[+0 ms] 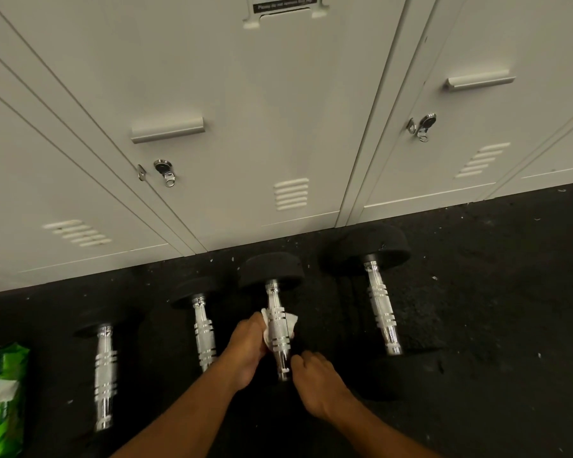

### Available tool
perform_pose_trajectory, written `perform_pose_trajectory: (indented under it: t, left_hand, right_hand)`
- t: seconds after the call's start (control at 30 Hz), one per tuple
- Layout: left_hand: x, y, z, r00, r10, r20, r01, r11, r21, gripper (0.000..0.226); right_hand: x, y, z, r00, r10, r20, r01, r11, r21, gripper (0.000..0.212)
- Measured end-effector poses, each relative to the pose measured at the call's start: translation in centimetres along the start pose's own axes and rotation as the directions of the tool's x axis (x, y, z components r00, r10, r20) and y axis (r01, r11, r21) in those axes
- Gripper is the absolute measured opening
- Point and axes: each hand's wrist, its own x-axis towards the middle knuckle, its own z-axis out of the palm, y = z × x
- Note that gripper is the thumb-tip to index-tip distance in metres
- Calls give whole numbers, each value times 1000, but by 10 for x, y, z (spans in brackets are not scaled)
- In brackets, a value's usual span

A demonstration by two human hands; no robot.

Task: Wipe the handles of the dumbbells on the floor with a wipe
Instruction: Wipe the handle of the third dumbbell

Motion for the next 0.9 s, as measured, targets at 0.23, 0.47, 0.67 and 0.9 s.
perform_pose_trajectory:
  t: [0.23, 0.47, 0.67, 0.9]
  left_hand:
    - [2, -9, -4, 991, -120, -63, 132, 959, 251, 37]
    - [0, -3, 2, 978, -195, -78, 210, 894, 395, 27]
    - [4, -2, 1, 981, -190, -35, 192, 936, 296, 16]
    - [15, 19, 5, 994, -55, -92, 48, 996, -81, 40]
  right_hand:
    - [-1, 2, -3, 1000, 7, -4, -7, 999, 32, 33]
    - [-1, 1, -4, 1000, 0, 5, 0, 1000, 8, 34]
    - [0, 2, -3, 1000, -14, 4, 14, 999, -30, 36]
    - [0, 3, -2, 999, -28, 18, 28, 999, -35, 34]
